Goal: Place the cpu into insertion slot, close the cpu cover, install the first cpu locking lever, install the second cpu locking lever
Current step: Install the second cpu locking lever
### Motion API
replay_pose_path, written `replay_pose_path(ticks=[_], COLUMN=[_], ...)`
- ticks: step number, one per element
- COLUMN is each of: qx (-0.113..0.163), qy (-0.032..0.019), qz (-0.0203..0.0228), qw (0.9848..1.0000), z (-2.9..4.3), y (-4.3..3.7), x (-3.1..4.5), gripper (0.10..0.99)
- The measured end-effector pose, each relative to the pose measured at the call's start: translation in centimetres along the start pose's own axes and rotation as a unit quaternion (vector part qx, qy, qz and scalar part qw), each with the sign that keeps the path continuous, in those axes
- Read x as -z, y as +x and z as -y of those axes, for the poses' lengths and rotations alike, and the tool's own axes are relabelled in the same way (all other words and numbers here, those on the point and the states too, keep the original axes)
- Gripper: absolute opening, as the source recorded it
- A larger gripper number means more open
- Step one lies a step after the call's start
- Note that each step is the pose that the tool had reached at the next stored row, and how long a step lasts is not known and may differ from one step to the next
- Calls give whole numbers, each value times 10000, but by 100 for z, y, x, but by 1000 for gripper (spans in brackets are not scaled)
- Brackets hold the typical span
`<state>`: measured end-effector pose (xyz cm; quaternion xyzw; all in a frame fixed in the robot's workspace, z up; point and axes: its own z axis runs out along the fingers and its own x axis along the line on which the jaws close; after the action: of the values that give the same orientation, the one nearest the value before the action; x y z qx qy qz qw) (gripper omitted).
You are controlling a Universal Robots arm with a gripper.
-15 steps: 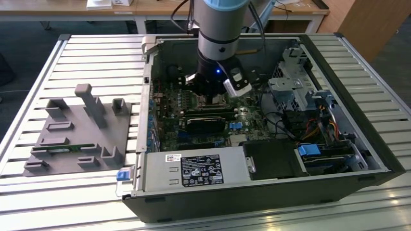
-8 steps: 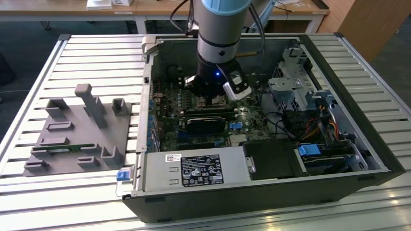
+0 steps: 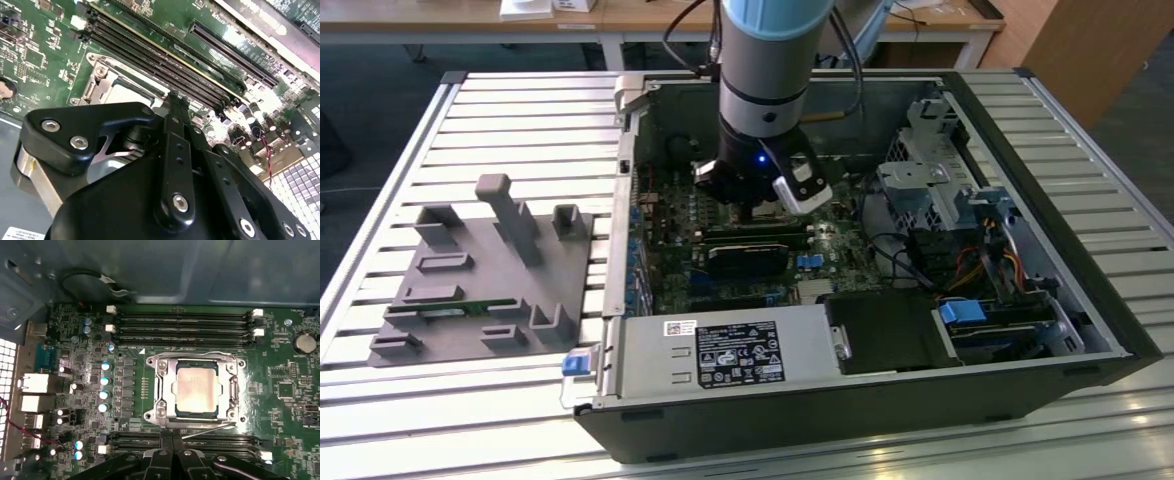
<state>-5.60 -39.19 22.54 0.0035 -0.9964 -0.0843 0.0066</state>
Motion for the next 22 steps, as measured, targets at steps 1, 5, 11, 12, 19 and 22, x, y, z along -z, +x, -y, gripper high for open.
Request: replay_pose_path(ticks=[1,5,11,12,19,22], qx=[1,0,2,3,7,8], qy=[-4,-9,-114,-158,-464,-543], qz=[-1,-1,-1,0,2,3], qw=[10000,10000,9999,9999,9989,9985], z=[3,16,74,86,200,244], y=[2,13,42,47,64,81], x=[-17,-88,-126,-127,-117,-121], gripper=[106,106,106,106,106,106])
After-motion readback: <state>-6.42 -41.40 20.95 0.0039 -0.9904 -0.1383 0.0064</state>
